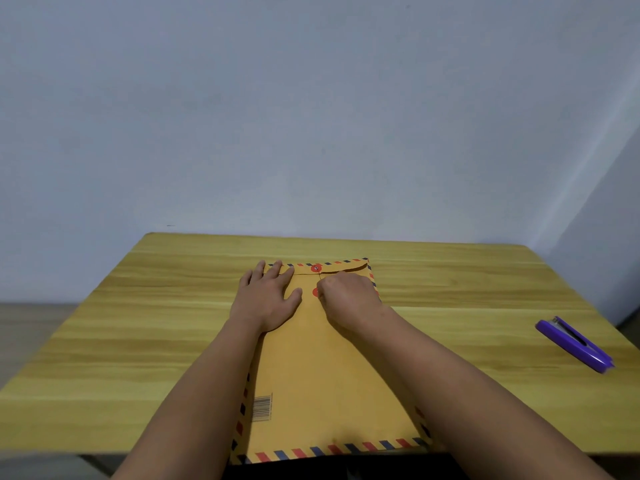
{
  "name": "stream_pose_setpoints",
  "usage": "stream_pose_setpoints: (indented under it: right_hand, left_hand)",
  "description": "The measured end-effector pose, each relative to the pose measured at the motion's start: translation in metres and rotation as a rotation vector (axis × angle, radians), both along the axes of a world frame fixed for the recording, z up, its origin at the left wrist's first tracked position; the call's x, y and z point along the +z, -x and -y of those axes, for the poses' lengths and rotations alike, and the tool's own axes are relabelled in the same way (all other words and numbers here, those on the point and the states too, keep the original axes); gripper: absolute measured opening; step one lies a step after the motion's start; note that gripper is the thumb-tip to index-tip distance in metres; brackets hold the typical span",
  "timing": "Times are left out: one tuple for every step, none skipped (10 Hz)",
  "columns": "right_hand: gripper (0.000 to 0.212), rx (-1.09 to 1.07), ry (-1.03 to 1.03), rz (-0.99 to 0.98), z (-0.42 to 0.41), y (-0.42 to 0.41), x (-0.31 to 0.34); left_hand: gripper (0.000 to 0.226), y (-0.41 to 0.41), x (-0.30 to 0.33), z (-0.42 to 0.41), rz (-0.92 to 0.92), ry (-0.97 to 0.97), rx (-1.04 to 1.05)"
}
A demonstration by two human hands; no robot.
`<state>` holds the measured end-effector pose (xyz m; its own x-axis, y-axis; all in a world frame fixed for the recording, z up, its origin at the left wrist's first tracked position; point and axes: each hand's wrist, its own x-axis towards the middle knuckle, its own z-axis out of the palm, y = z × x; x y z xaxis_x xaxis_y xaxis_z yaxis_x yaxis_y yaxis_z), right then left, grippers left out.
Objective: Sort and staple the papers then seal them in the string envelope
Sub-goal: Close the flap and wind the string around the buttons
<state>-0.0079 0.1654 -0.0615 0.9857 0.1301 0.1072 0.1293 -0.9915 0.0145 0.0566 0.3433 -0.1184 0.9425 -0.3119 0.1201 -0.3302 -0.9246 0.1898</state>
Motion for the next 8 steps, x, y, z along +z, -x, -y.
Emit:
stream_pose_setpoints:
  right_hand:
    - [0.025, -0.067, 0.023, -0.038, -0.003, 0.000, 0.001]
    - [0.022, -0.145, -0.046, -0.067, -0.008, -0.001, 0.002]
    - [0.021, -0.210, -0.120, -0.067, -0.011, -0.004, 0.001]
    - [0.017, -0.274, -0.229, -0.079, -0.011, -0.009, -0.005]
    - [0.011, -0.320, -0.393, -0.100, -0.007, -0.015, -0.011]
    - [0.013, -0.312, -0.521, -0.110, -0.004, -0.019, -0.016]
    - [0.016, -0.284, -0.587, -0.111, -0.006, -0.020, -0.020]
    - [0.018, -0.224, -0.571, -0.098, -0.009, -0.021, -0.022]
  left_hand:
    - [0.069, 0.000, 0.000, 0.000, 0.001, -0.004, 0.002]
    - [0.069, 0.000, -0.001, 0.000, 0.003, -0.006, 0.004]
    - [0.070, 0.000, -0.001, 0.001, 0.004, -0.006, 0.007]
    - [0.069, 0.000, -0.001, 0.001, 0.002, -0.010, 0.006]
    - [0.069, 0.001, 0.000, 0.001, 0.003, -0.009, 0.006]
    - [0.069, 0.001, 0.001, 0.002, 0.004, -0.015, 0.004]
    - [0.069, 0.001, 0.001, 0.002, 0.006, -0.017, 0.004]
    - [0.069, 0.001, 0.000, 0.001, 0.001, -0.018, 0.001]
